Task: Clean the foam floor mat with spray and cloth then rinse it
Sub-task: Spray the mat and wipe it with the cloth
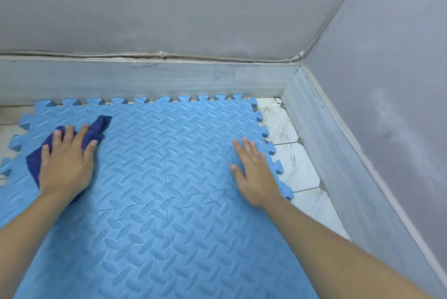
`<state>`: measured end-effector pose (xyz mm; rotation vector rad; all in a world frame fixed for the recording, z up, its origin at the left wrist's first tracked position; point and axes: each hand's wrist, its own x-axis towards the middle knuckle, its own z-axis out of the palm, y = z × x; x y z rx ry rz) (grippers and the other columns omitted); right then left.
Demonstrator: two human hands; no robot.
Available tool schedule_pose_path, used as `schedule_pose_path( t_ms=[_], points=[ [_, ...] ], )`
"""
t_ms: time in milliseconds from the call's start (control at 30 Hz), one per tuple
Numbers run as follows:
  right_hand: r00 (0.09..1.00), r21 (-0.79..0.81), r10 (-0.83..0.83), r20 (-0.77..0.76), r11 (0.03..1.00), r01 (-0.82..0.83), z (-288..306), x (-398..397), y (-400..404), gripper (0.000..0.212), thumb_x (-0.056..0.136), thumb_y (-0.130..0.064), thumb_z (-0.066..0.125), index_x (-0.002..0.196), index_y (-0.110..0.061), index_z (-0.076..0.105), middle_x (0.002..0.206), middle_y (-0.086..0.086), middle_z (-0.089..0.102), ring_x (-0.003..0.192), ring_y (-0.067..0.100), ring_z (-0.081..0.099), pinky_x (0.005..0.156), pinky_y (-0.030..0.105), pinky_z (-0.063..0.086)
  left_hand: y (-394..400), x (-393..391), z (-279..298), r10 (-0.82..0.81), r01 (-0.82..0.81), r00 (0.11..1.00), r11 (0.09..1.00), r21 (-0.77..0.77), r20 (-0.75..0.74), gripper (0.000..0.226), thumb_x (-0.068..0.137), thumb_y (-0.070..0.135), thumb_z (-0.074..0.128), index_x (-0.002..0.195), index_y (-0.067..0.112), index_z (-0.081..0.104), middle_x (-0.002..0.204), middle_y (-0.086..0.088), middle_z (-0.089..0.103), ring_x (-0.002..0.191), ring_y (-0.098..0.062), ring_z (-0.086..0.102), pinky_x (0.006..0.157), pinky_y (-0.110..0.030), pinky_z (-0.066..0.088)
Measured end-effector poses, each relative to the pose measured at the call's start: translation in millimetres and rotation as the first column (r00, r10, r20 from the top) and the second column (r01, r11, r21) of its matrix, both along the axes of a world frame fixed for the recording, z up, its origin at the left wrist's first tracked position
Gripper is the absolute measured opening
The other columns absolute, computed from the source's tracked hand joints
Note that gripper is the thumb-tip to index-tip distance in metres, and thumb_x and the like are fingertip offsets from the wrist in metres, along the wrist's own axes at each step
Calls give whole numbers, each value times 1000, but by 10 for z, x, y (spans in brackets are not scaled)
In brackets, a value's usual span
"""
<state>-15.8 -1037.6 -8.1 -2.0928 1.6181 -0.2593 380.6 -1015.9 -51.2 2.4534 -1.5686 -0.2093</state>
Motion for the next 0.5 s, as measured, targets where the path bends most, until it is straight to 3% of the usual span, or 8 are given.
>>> schedule_pose_path(
  t_ms=[67, 133, 167, 233, 300, 333, 400, 500],
  points=[
    [979, -65, -155, -136, 987, 147, -49, -438, 250, 57, 104, -33, 26, 156, -24, 7, 164, -5, 0, 151, 14, -7, 122, 38, -6, 113, -139, 103, -54, 55, 994, 998, 9, -91, 51, 100, 42, 26, 147, 21, 32, 153, -10, 30, 143, -33, 18, 113, -57, 16],
    [951, -54, -261, -165, 965, 256, -136, -680, 447, 56, 104, -35, 18, 157, -25, 1, 164, -6, -1, 151, 13, -7, 123, 37, -5, 340, -529, 188, -278, 283, 946, 959, 9, -168, 53, 98, 51, 20, 145, 31, 34, 158, 1, 22, 147, -21, 12, 118, -45, 9],
    [946, -59, -291, -143, 957, 285, -194, -716, 485, 56, 104, -35, 18, 157, -26, 0, 164, -6, 1, 151, 10, -6, 123, 35, -5, 484, -822, 209, -436, 442, 887, 897, 5, -150, 53, 97, 55, 17, 144, 36, 33, 158, 6, 20, 147, -16, 12, 118, -37, 6],
    [945, -112, -297, -140, 953, 283, -277, -706, 465, 56, 103, -35, 17, 157, -25, 5, 164, -2, 7, 151, 10, -2, 122, 33, -6, 738, -1409, 200, -723, 724, 690, 690, 23, -25, 53, 97, 56, 15, 143, 38, 36, 155, 6, 27, 143, -17, 27, 115, -32, 10],
    [937, -164, -299, -181, 949, 271, -287, -687, 452, 62, 98, -40, 9, 157, -20, 11, 164, 1, 13, 151, 12, 2, 122, 33, -6, 822, -1933, 159, -886, 887, 461, 462, 11, 44, 49, 100, 51, 19, 141, 35, 41, 152, 4, 37, 138, -19, 37, 110, -36, 22],
    [935, -182, -299, -189, 947, 266, -285, -689, 443, 65, 96, -41, 6, 156, -17, 14, 163, 2, 16, 151, 13, 4, 122, 33, -6, 723, -2144, 133, -917, 917, 397, 398, 14, 47, 48, 100, 49, 22, 139, 34, 44, 150, 4, 40, 137, -18, 39, 110, -38, 27],
    [938, -187, -287, -193, 949, 252, -304, -690, 438, 68, 94, -41, 4, 155, -13, 18, 162, 2, 18, 151, 13, 7, 122, 32, -5, 252, -2440, 153, -911, 912, 410, 410, 14, 39, 47, 98, 46, 26, 137, 31, 48, 147, 2, 45, 136, -18, 42, 111, -39, 35],
    [941, -177, -274, -196, 954, 241, -321, -699, 438, 68, 95, -40, 4, 156, -13, 17, 163, 0, 17, 151, 12, 7, 122, 33, -5, -802, -2574, 154, -770, 770, 638, 638, -18, 12, 48, 101, 39, 27, 146, 25, 35, 156, -3, 29, 144, -21, 25, 116, -41, 21]
  ],
)
